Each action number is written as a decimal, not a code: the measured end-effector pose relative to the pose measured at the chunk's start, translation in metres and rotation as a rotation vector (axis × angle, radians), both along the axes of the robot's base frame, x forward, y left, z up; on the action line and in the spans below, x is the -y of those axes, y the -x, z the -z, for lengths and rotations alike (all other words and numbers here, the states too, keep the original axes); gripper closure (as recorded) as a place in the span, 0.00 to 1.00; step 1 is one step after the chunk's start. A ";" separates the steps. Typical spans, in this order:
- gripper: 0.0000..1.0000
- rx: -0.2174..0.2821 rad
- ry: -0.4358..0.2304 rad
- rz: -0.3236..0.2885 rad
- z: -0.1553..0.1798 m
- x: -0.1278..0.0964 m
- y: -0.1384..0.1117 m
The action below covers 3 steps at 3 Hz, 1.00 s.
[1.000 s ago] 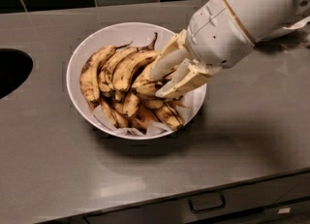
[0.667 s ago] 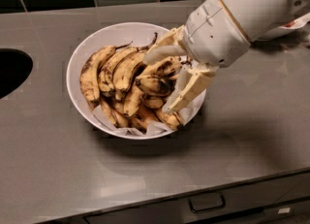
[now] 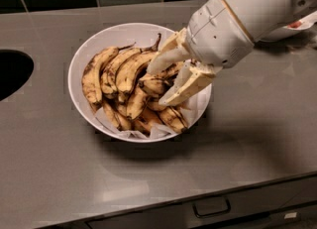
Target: Pick banana from white bowl
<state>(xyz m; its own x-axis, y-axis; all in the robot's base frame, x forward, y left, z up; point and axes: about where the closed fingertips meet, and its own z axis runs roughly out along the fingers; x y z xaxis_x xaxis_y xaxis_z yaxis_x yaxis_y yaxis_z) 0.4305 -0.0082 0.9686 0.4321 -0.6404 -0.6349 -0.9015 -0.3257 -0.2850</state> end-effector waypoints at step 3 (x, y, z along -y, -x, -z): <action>0.92 -0.003 -0.002 -0.013 0.002 -0.004 -0.004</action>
Offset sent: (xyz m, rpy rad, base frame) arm 0.0094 0.0022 -0.0059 0.0030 0.0135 0.0116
